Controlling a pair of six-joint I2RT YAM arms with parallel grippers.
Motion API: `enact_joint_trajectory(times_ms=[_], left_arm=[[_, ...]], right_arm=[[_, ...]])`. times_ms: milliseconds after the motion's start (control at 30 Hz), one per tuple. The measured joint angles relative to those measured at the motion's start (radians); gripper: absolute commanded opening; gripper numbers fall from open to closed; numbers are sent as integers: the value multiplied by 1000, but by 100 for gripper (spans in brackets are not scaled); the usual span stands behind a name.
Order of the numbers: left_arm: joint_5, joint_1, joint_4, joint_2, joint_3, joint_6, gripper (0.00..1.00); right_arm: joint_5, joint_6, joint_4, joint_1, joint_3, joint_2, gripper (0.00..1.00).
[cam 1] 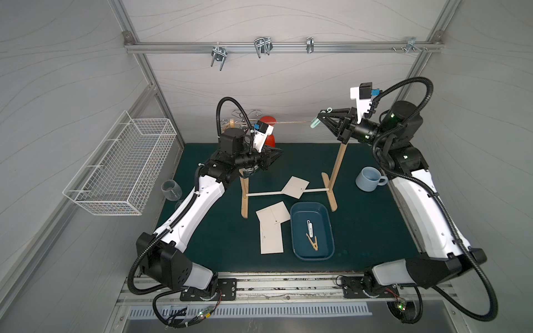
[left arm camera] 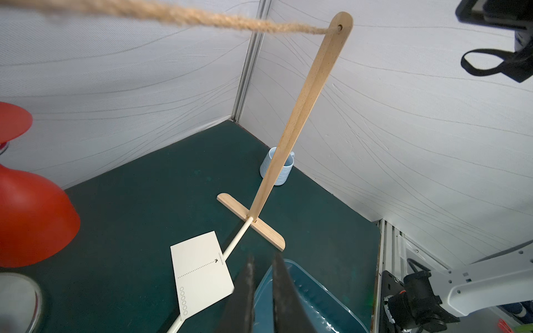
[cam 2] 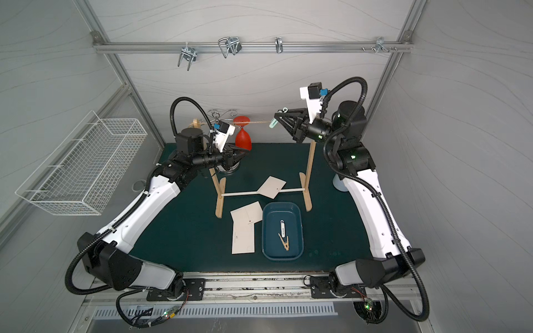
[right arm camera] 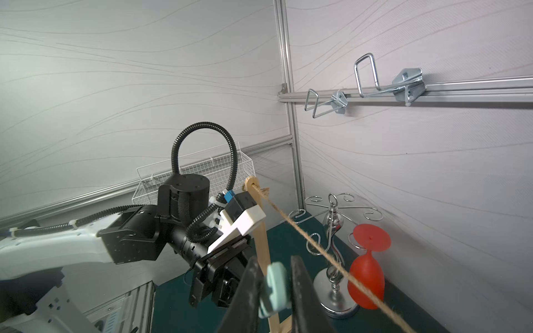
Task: Remove the postcards from the strings
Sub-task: Place the clamp in the storage box.
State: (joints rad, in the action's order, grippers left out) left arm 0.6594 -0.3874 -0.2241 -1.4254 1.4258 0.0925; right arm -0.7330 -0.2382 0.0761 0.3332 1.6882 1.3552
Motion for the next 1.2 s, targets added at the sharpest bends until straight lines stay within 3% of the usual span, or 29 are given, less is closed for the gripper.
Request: enact_joint_trajectory(times_ms=[300,667,900,1200], left_arm=[[-44,-5,40,91,-107,68,18],[-138,-35,50,235,-307,150,19],[-194,-39,39,301,-390,173,19],[-235,-39,40,323,-467,201,19]], right_arm=[[41,-85,-35,13,-472,-298,0],[159,-202,52,118,-998,-430,0],[247,-257,92,140,-1154,-483,0],[302,-293,109,163,-1238,-453,1]])
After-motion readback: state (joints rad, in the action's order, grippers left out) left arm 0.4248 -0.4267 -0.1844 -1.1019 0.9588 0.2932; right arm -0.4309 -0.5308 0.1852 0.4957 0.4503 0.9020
